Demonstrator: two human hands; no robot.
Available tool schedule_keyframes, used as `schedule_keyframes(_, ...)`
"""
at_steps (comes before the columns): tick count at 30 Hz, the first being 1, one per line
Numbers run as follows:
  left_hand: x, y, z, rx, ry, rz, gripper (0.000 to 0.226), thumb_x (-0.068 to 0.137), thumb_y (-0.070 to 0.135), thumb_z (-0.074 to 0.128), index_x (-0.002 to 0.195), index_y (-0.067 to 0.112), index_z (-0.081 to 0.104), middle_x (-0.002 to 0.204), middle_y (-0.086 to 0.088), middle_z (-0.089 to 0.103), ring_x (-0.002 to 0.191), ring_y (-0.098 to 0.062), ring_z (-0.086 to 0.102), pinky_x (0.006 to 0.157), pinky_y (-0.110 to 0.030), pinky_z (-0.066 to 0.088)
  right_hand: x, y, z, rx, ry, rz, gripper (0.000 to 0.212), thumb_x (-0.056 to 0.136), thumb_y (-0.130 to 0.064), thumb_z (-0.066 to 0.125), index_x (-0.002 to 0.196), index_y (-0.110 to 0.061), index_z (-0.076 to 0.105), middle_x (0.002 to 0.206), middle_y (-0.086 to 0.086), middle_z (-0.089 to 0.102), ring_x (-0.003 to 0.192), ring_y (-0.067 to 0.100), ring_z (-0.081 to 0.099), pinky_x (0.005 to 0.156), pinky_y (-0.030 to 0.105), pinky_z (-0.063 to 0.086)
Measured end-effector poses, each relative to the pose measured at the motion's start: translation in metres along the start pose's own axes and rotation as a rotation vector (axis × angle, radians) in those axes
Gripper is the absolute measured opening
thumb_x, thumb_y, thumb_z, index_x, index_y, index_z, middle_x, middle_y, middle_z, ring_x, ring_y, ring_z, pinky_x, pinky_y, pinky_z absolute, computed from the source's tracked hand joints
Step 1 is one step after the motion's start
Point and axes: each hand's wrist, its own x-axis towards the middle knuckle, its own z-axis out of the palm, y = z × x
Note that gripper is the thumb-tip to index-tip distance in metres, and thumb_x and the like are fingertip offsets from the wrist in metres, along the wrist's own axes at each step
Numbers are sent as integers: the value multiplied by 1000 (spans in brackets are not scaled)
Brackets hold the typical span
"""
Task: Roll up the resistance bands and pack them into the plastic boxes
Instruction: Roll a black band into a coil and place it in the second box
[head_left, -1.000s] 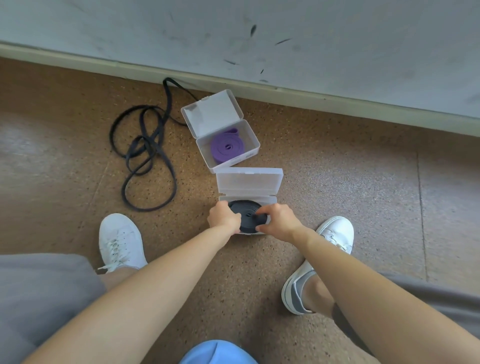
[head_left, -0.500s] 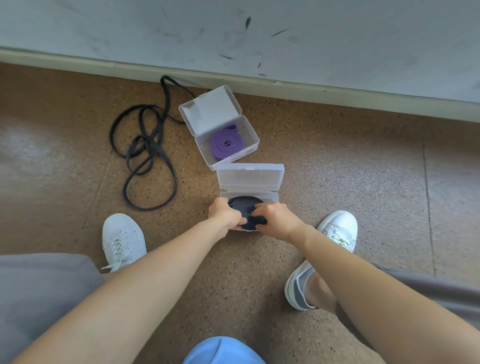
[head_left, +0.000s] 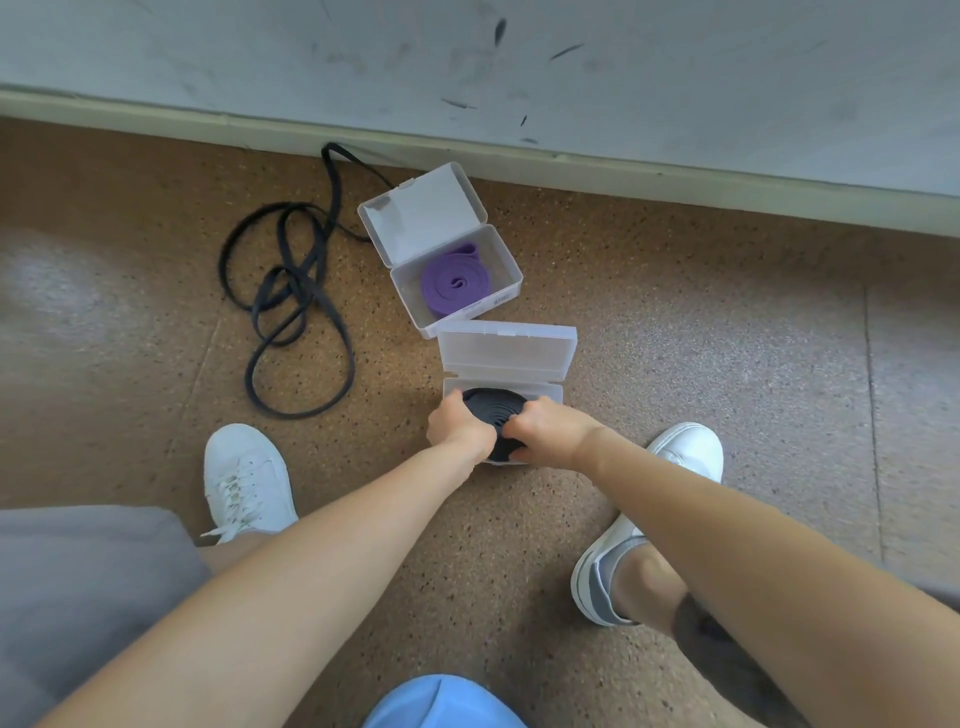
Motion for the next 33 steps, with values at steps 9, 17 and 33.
schedule_keyframes(9, 8, 3, -13, 113, -212, 26, 75, 72, 4, 84, 137, 18, 50, 133, -9, 59, 123, -32, 57, 102, -45, 53, 5, 16, -11, 17, -19, -1, 32, 91, -39, 70, 108, -14, 75, 94, 10, 72, 85, 31, 64, 75, 37, 54)
schedule_keyframes(17, 5, -7, -12, 237, -172, 165, 77, 71, 11, 88, 137, 18, 49, 137, -10, 57, 125, -34, 56, 101, -46, 52, 8, 11, 1, -52, 96, 3, 45, 88, -55, 65, 97, -11, 71, 94, 9, 72, 83, 34, 67, 73, 39, 55)
schedule_keyframes(33, 2, -6, 9, 337, -10, 139, 52, 92, 10, 61, 138, 17, 39, 126, -15, 58, 117, -35, 58, 87, -39, 51, 23, 20, 29, -233, 254, -244, 46, 55, -41, 98, 52, -12, 63, 53, 6, 51, 29, 20, 43, 36, 18, 23)
